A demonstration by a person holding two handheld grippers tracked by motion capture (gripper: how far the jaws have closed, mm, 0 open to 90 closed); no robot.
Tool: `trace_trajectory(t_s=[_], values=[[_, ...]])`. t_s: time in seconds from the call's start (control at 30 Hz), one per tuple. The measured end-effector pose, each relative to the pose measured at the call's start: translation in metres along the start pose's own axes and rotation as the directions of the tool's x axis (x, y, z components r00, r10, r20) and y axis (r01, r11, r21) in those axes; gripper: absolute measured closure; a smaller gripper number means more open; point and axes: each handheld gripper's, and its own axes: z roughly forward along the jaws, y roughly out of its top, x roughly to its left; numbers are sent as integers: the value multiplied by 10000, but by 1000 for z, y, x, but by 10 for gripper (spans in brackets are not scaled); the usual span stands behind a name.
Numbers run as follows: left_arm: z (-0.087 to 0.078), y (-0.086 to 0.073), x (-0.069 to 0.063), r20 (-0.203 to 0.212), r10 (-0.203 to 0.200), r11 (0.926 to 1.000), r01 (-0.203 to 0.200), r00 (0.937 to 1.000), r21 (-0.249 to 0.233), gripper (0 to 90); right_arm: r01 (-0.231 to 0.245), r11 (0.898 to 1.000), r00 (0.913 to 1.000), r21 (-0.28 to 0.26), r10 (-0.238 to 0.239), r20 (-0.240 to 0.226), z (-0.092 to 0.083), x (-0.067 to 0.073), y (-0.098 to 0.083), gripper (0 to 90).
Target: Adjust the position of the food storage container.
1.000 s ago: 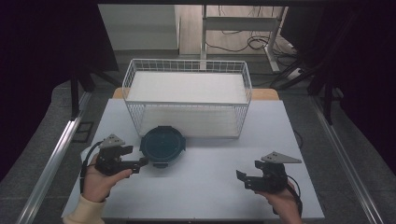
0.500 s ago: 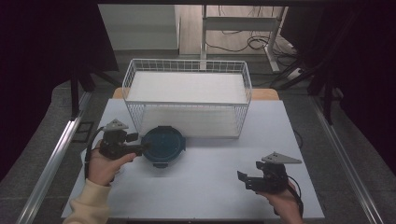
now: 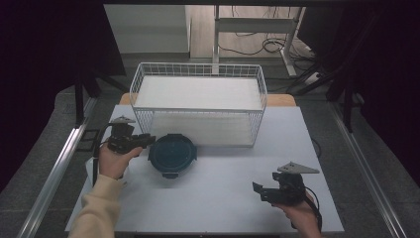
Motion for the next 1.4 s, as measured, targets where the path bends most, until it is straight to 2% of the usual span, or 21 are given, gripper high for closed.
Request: trace_trajectory(t_s=[0.07,0.13,0.17,0.27,0.43,0.47,0.77,0.9,0.97,1.17,1.27,1.4], values=[[3,1,2,-31,-25,10000,25,10000,5,724,3,10000,10000,22,-3,8,1,0,0,166],[7,1,6,-75,-74,10000,75,9999,32,786,-12,10000,10000,49,12,23,1,0,-1,166],[12,2,10,-64,-39,9998,40,10000,187,807,-17,10000,10000,84,17,20,2,-1,-1,166],[15,3,12,-123,-13,9997,16,9999,260,834,-67,9999,10000,102,67,7,2,-2,-1,166],[24,6,13,-441,106,9989,-85,9990,467,887,-114,9998,9999,157,113,88,4,-4,-2,166],[29,8,12,-648,187,9985,-153,9977,529,892,-103,9998,9999,166,101,95,4,-4,-3,166],[53,8,15,-1168,354,9950,-241,9925,970,899,-79,9996,9999,257,76,114,6,-4,-4,166],[63,7,16,-1234,336,9947,-211,9918,1009,900,-55,9995,9999,311,51,111,8,-4,-5,166],[64,6,18,-1428,486,9923,-314,9886,1199,900,-43,9994,9999,335,39,120,9,-4,-5,165],[70,5,19,-1510,478,9921,-293,9874,1224,900,-57,9992,9998,383,50,173,10,-4,-6,163],[75,4,19,-1627,683,9880,-440,9843,1482,900,-52,9991,9998,411,44,193,11,-5,-7,163],[76,4,20,-1477,492,9887,-271,9878,1478,900,-68,9992,9998,402,59,211,11,-6,-7,163]])
